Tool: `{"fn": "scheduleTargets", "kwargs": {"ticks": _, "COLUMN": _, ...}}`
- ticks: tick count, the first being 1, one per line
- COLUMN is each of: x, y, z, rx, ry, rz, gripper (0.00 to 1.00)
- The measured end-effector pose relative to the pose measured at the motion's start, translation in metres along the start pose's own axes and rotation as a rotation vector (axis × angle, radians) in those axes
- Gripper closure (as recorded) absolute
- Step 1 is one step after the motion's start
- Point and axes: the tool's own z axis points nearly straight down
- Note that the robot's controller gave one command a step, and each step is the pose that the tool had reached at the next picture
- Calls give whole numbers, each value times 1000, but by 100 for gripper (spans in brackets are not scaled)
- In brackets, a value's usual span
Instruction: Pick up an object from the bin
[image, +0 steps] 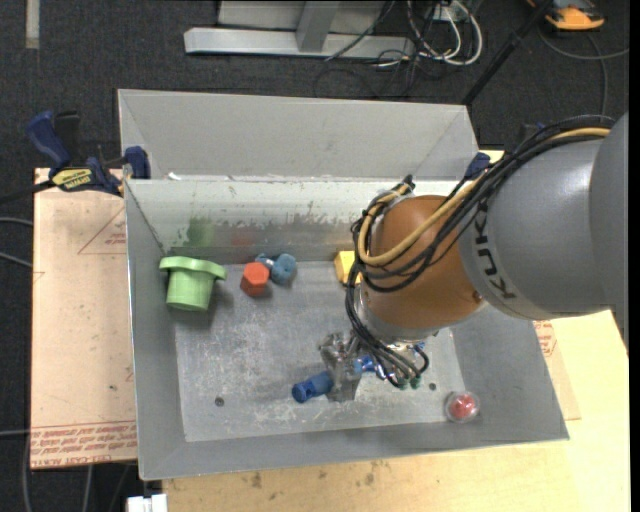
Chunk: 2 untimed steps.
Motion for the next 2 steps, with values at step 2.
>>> {"fn": "scheduleTargets", "kwargs": {"ticks": 2, "x": -2, "y": 1, "z": -58, "rx": 0, "ry": 2, "rz": 3, "gripper": 100}}
